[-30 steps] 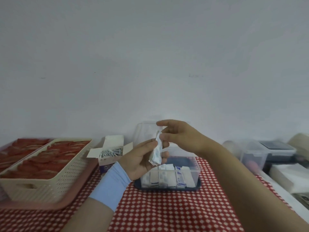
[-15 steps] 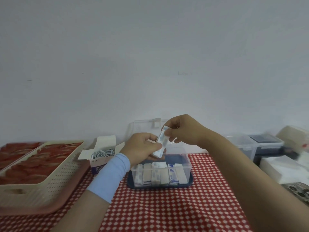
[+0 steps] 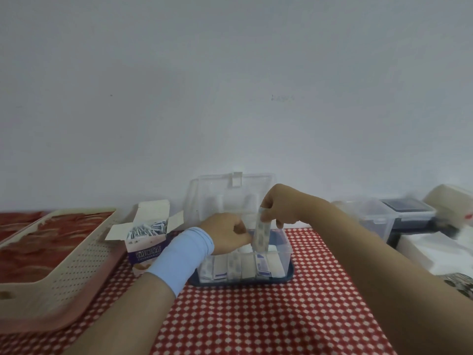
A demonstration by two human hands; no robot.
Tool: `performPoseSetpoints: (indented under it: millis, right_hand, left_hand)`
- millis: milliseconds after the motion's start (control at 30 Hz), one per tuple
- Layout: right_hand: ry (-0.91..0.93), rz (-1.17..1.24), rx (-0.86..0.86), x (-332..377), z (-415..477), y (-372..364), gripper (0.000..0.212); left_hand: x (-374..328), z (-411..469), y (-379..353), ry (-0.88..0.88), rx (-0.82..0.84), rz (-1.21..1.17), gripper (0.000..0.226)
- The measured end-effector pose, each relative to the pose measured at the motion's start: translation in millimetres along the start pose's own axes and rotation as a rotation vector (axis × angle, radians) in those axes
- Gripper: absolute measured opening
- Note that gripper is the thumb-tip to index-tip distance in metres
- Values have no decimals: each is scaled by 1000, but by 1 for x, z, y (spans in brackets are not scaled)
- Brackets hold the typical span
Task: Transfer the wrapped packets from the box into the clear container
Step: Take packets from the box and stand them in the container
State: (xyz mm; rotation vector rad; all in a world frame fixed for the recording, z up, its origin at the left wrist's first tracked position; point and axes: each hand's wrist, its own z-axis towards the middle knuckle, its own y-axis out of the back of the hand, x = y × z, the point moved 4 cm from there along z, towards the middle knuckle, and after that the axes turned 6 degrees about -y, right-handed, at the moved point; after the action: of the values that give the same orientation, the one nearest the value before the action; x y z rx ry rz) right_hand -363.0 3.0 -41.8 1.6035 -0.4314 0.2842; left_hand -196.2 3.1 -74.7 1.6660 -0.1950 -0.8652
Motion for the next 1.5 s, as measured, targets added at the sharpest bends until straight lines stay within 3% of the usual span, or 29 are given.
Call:
performPoseSetpoints:
  millis: [133, 333, 500, 733, 867, 967, 1200, 1300, 1400, 1500]
  right_hand:
    - [-4, -79, 106, -2, 16, -23, 18]
    - [-26, -103, 184, 5, 27, -34, 18]
    - [-67, -119, 258, 12, 29, -50, 14]
    - [-62, -211, 213, 13, 32, -77, 19]
    - [-79, -284, 171, 19, 32, -85, 25]
    - [-87, -405, 110, 21, 35, -89, 19]
    - [-46, -535, -22, 26, 27, -74, 7]
    - [-67, -514, 3, 24, 25, -77, 4]
    - [-43, -470, 68, 23, 21, -76, 15]
    - [6, -304, 24, 25, 17, -53, 18]
  left_hand:
    - [14, -3, -8, 4, 211, 147, 63]
    - [37, 2, -18, -53, 283, 173, 68]
    - [33, 2, -20, -57, 321, 251, 26]
    - [37, 3, -25, -58, 308, 297, 32]
    - [34, 1, -22, -114, 217, 260, 52]
    - [28, -1, -26, -159, 250, 268, 51]
    - [29, 4, -34, -55, 303, 313, 58]
    - [28, 3, -32, -66, 303, 302, 58]
    - [24, -2, -25, -94, 269, 260, 61]
    - [21, -10, -1, -162, 158, 181, 49]
